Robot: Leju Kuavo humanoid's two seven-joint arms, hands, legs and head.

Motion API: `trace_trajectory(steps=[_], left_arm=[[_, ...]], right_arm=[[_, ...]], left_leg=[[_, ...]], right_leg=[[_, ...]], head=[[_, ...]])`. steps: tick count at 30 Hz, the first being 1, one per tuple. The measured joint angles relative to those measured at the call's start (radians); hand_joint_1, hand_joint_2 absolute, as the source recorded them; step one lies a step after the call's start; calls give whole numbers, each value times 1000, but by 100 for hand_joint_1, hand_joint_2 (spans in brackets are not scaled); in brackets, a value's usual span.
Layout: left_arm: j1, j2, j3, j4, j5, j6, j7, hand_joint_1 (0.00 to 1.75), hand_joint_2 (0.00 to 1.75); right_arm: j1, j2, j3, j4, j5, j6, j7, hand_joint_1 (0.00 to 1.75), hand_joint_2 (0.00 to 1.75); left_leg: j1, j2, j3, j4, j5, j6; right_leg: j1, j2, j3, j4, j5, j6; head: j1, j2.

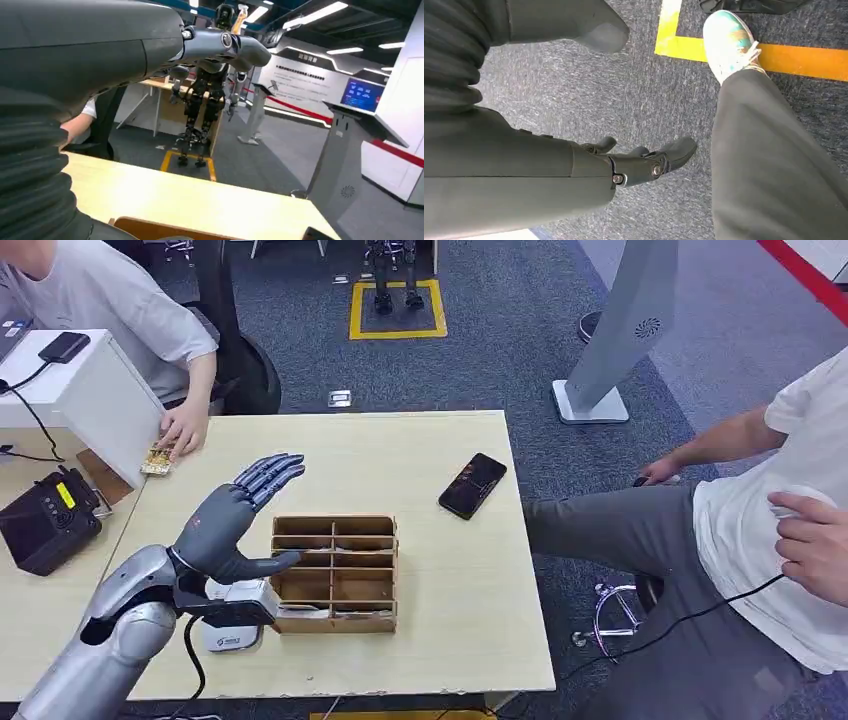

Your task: Pass the card to the sensor for recognition and then transmit it.

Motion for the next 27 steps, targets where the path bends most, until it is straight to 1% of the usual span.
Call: trace_trajectory(steps=[5,6,7,8,11,19,24,27], left_arm=[[2,4,-3,-15,4,0,0,0,175],[3,14,-20,-19,-58,7,3,0,175],[3,23,-49,-19,-137,27,16,0,175],[2,27,-67,-16,-181,54,37,0,175],[2,30,-81,-8,-228,88,65,0,175],[-2,47,-98,22,-277,119,94,0,175],[-1,61,-98,48,-280,129,97,0,175],[-1,62,-98,59,-280,131,97,0,175]], right_arm=[[0,0,0,0,0,0,0,0,175],[0,0,0,0,0,0,0,0,175],[0,0,0,0,2,0,-3,0,175],[-1,0,0,0,3,0,-5,0,175],[-1,0,0,0,3,-1,-7,0,175],[0,0,0,0,3,-1,-6,0,175],[0,0,0,0,3,-1,-3,0,175],[0,0,0,0,3,-1,-3,0,175]], left_leg=[[0,0,0,0,0,0],[0,0,0,0,0,0],[0,0,0,0,0,0],[0,0,0,0,0,0],[0,0,0,0,0,0],[0,0,0,0,0,0],[0,0,0,0,0,0],[0,0,0,0,0,0]], right_leg=[[0,0,0,0,0,0],[0,0,0,0,0,0],[0,0,0,0,0,0],[0,0,0,0,0,0],[0,0,0,0,0,0],[0,0,0,0,0,0],[0,0,0,0,0,0],[0,0,0,0,0,0]], head=[[0,0],[0,0],[0,0],[0,0],[0,0],[0,0],[0,0],[0,0]])
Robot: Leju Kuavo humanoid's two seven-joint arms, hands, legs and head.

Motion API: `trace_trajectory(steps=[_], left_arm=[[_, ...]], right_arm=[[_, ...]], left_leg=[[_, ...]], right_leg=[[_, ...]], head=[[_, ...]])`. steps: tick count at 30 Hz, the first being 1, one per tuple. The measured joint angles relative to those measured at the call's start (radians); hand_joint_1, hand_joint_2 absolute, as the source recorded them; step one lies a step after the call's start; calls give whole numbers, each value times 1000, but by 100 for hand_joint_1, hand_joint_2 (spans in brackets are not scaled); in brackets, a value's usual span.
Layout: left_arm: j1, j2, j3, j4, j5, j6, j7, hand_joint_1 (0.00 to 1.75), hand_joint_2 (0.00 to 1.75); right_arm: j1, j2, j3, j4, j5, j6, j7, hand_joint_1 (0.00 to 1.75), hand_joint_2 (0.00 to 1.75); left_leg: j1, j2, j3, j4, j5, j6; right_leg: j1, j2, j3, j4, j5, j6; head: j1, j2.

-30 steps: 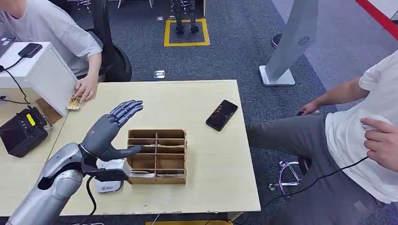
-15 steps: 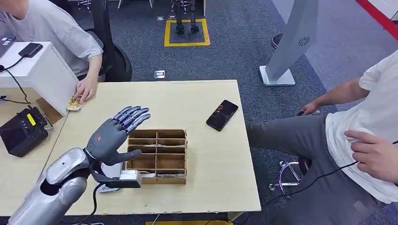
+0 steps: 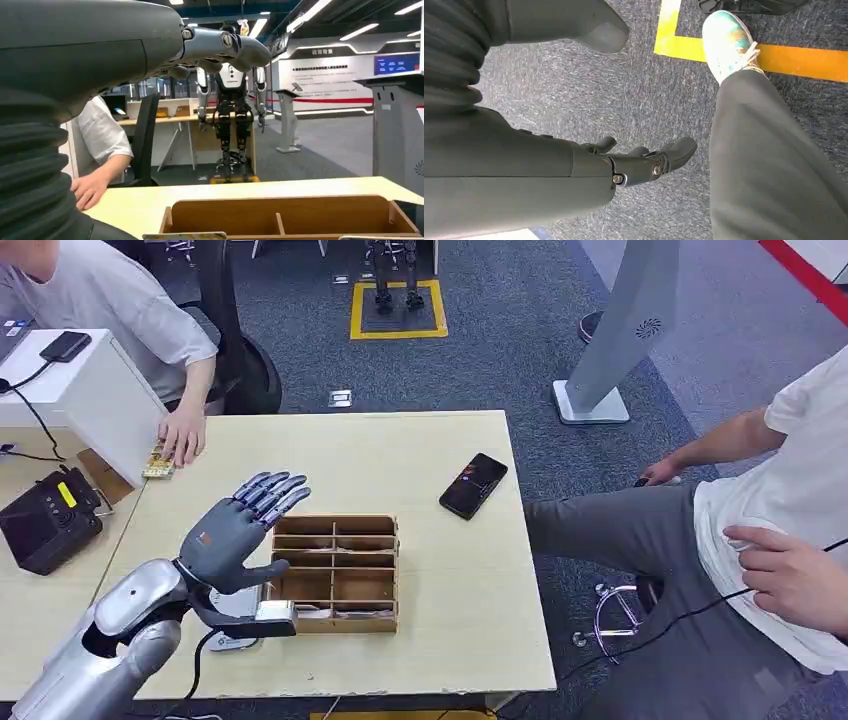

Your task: Pass the card to the sensor for recognition and then transmit it.

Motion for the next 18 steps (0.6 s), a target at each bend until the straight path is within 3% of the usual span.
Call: trace_trajectory(steps=[18], left_arm=[[0,24,-10,58,-6,3,-14,0,175]], right_arm=[[5,0,-5,0,-7,0,-4,0,175]], left_leg=[[0,0,0,0,0,0]], right_leg=[[0,0,0,0,0,0]], head=[[0,0]])
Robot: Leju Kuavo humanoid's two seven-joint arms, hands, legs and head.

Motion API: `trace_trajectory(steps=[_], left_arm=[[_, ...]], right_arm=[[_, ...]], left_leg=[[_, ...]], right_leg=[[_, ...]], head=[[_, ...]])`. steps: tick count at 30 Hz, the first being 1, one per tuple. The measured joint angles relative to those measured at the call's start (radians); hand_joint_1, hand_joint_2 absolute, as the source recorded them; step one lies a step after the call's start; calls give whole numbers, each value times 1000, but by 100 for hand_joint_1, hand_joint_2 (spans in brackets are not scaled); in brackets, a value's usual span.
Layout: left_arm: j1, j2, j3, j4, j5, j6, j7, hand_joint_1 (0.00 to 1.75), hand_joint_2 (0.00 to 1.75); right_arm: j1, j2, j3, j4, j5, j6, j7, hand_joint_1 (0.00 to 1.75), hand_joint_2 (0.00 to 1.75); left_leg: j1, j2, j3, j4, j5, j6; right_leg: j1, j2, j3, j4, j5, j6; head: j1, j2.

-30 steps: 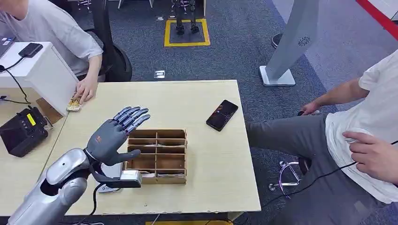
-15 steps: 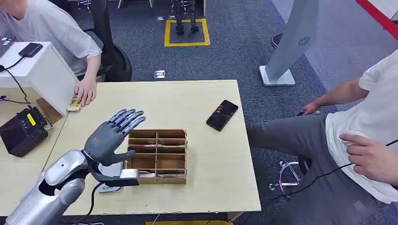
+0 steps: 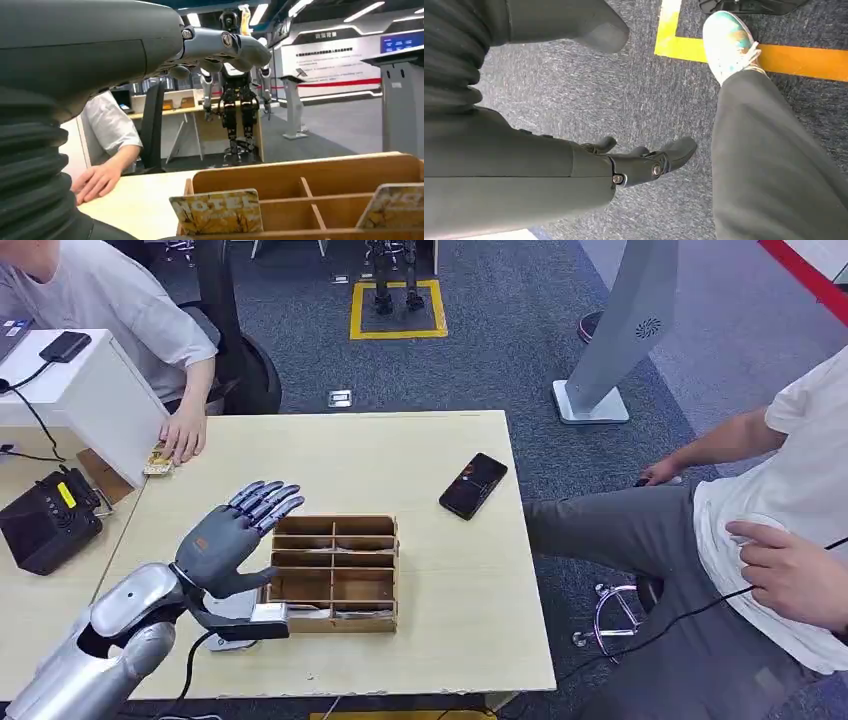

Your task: Pass the card to the sensor for recognition and then transmit it.

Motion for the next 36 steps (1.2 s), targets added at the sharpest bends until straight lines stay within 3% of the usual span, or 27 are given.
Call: trace_trajectory(steps=[11,36], left_arm=[[0,3,-11,13,66,-18,-19,0,175],[-11,-3,-38,42,43,-18,4,0,175]], right_arm=[[0,0,-1,0,0,0,0,0,175],[0,0,-2,0,3,0,-1,0,175]], left_leg=[[0,0,0,0,0,0],[0,0,0,0,0,0]], right_leg=[[0,0,0,0,0,0],[0,0,0,0,0,0]], head=[[0,0],[0,0]])
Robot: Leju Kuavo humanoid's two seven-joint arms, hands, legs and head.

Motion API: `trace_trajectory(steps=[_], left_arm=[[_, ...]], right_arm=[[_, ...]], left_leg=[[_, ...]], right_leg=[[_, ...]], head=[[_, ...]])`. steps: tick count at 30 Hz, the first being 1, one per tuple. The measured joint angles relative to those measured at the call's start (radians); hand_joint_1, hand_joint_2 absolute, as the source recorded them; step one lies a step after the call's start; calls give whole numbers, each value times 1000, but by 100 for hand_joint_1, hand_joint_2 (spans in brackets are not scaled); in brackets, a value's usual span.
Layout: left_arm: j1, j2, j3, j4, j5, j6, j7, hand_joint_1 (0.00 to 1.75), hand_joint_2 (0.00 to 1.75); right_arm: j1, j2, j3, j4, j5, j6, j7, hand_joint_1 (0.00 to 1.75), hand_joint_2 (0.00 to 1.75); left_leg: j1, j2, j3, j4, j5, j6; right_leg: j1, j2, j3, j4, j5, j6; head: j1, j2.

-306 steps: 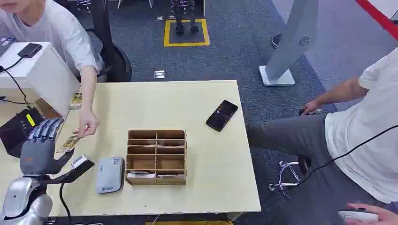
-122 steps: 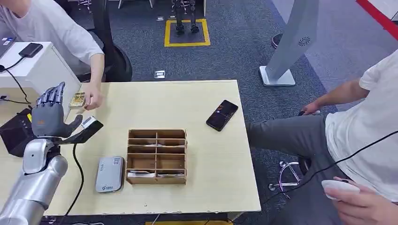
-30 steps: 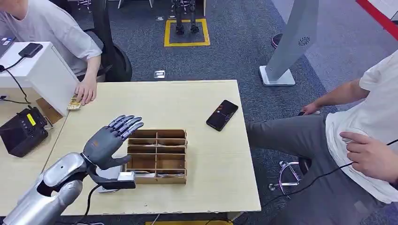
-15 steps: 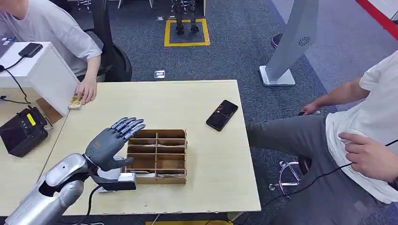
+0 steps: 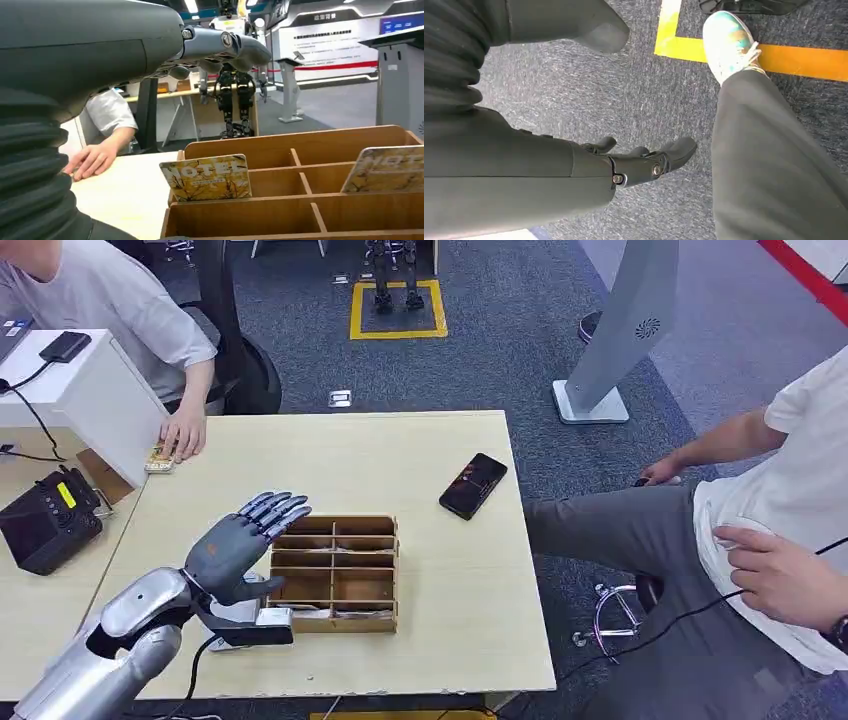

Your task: Pass the card to the sensor for recognition and then transmit it.

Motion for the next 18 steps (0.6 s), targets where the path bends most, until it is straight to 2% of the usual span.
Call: trace_trajectory(steps=[6,18], left_arm=[[0,-3,0,13,11,5,6,0,175],[-5,-36,-1,34,11,18,16,0,175]], right_arm=[[0,0,0,0,0,0,-1,0,175],[0,0,0,0,0,0,-2,0,175]], left_leg=[[0,0,0,0,0,0],[0,0,0,0,0,0]], right_leg=[[0,0,0,0,0,0],[0,0,0,0,0,0]], head=[[0,0],[0,0]])
